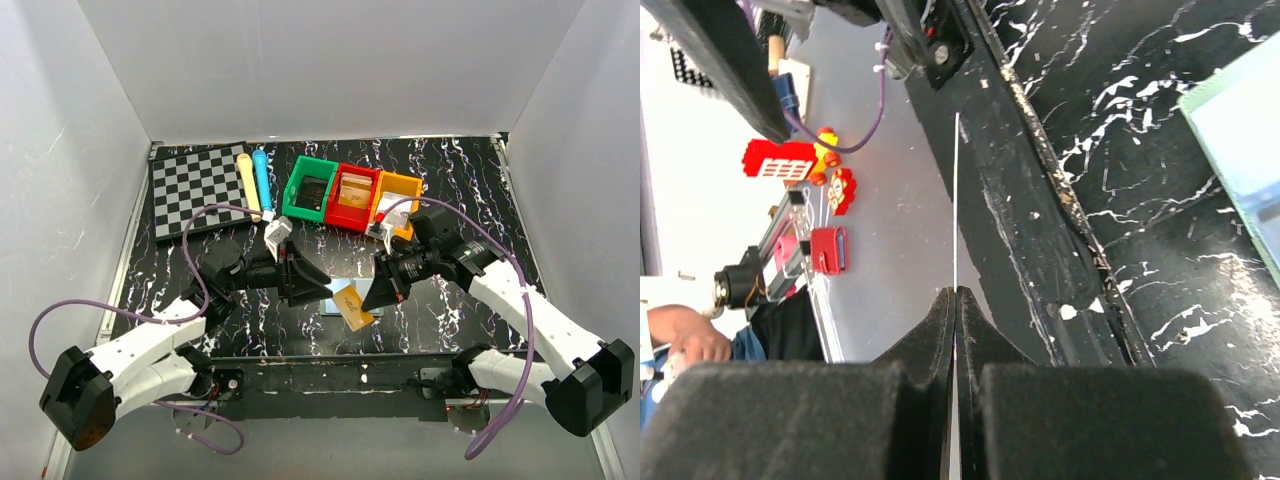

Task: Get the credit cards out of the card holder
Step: Remove the credit card from the card holder.

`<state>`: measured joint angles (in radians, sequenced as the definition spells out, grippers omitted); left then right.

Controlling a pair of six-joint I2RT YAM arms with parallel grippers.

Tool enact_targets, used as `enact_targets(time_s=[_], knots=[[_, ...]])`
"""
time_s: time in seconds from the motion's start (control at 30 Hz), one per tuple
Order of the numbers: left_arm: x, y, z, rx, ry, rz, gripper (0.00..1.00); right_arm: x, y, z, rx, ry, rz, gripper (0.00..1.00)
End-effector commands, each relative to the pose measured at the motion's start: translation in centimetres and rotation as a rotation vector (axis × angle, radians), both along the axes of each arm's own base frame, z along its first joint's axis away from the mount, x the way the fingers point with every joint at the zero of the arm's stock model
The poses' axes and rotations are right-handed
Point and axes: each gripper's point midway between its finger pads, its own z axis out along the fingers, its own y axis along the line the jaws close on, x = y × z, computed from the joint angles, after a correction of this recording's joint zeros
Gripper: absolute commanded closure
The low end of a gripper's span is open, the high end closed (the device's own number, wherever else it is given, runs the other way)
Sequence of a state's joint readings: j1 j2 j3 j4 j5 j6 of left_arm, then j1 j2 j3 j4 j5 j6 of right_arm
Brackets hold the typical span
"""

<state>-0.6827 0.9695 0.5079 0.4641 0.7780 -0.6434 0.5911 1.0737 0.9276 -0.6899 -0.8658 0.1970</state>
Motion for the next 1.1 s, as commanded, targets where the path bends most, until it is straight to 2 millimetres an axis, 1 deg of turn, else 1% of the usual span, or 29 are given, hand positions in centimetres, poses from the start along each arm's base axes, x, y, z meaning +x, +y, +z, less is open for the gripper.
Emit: enact_targets(time_s=[0.0,0.1,0.13,0.2,0.43,0.57,0.73,0.8,0.87,0.9,0.93,0.97,1.0,1.07], knots=[[-2.0,-0.1,0.4,0.015,-0.053,-0.162,0.48,-1.5,0.8,2.2,0.059,-0.031,0.116,0.99],[-2.2,-0.4,0.0,0.036,-0.039,-0.205,0.49,-2.0,1.1,2.2,0.039,-0.03,0.144,0.99],[-2.1,-0.5,-0.2,0.047,-0.027,-0.212,0.44,-2.1,1.3,2.2,0.036,-0.034,0.15,0.99],[-1.8,-0.7,-0.6,0.072,0.0,-0.215,0.44,-2.1,1.4,2.4,0.032,-0.041,0.154,0.99],[-1.8,-0.8,-1.4,0.1,0.021,-0.234,0.49,-2.0,1.8,2.4,0.023,-0.046,0.164,0.99],[-2.0,-0.9,-1.8,0.105,0.043,-0.258,0.54,-2.0,1.9,2.6,0.022,-0.056,0.165,0.99],[-2.7,-1.1,-1.8,0.102,0.056,-0.304,0.64,-1.8,2.1,2.6,0.026,-0.059,0.162,0.99],[-2.9,-1.2,-1.9,0.102,0.056,-0.315,0.74,-1.8,2.1,2.5,0.027,-0.059,0.161,0.99],[-3.0,-1.1,-1.9,0.099,0.052,-0.318,0.88,-1.8,2.1,2.6,0.028,-0.063,0.156,0.99],[-3.0,-1.1,-1.8,0.095,0.046,-0.314,0.94,-1.7,2.1,2.6,0.027,-0.07,0.15,0.97],[-3.0,-1.1,-1.8,0.093,0.045,-0.311,0.99,-1.6,2.1,2.7,0.031,-0.078,0.144,0.89],[-3.0,-1.0,-1.7,0.088,0.04,-0.309,1.0,-1.6,2.1,2.8,0.037,-0.085,0.139,0.8],[-3.1,-1.0,-1.6,0.082,0.037,-0.309,1.0,-1.6,2.1,3.0,0.045,-0.095,0.13,0.75],[-3.3,-0.9,-1.5,0.071,0.032,-0.307,1.0,-1.3,2.2,3.4,0.072,-0.117,0.104,0.69]])
